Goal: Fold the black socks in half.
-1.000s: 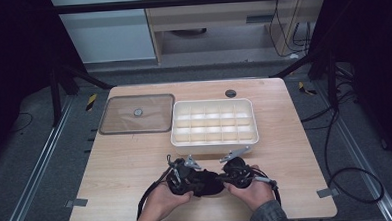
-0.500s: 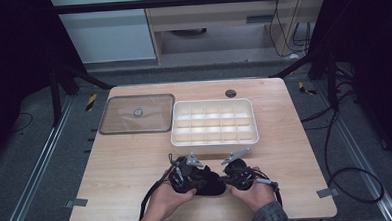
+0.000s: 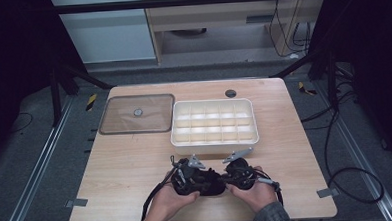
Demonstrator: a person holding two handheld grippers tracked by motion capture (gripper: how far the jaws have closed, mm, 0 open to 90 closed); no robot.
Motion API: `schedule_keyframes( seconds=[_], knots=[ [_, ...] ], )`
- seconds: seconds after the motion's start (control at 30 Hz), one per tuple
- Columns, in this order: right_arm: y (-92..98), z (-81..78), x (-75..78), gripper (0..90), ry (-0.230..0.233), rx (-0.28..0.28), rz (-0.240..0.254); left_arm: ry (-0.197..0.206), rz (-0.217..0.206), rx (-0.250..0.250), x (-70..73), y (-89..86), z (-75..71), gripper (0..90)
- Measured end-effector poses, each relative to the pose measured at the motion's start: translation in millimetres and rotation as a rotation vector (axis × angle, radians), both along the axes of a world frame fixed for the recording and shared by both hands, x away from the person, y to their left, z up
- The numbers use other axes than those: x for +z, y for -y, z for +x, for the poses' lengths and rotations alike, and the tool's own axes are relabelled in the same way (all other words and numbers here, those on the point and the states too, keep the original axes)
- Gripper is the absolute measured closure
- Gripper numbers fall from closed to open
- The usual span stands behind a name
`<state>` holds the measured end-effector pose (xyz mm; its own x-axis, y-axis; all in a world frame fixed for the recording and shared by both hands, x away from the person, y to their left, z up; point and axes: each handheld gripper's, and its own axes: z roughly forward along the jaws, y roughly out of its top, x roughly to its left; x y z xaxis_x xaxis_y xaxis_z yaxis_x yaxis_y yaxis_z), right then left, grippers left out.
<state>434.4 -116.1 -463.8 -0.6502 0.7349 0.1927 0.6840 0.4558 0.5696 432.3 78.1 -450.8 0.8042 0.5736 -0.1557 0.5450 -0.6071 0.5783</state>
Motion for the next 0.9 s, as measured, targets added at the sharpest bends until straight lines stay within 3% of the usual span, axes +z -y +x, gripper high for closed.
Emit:
schedule_keyframes(
  seconds=[0.1, 0.3, 0.43, 0.73, 0.9],
  knots=[
    [3.5, -2.5, 2.7, 69.9, 0.014, -0.002, -0.002, 0.024, -0.006, -0.012, 10.0, 0.2, -4.6, 61.4],
    [11.8, -6.8, 10.4, 63.9, 0.025, -0.032, -0.005, 0.084, 0.023, 0.000, 28.1, -6.8, -6.7, 55.8],
    [12.1, -5.7, 15.8, 61.0, 0.035, -0.039, -0.005, 0.122, 0.075, 0.030, 34.0, -17.5, -1.4, 51.0],
    [3.6, -1.9, 24.6, 54.9, 0.050, -0.053, -0.015, 0.134, 0.131, 0.084, 32.4, -36.6, 2.8, 29.6],
    [-3.6, -0.5, 26.9, 48.7, 0.057, -0.069, -0.028, 0.114, 0.115, 0.103, 30.1, -46.4, 4.1, 20.6]
  ],
)
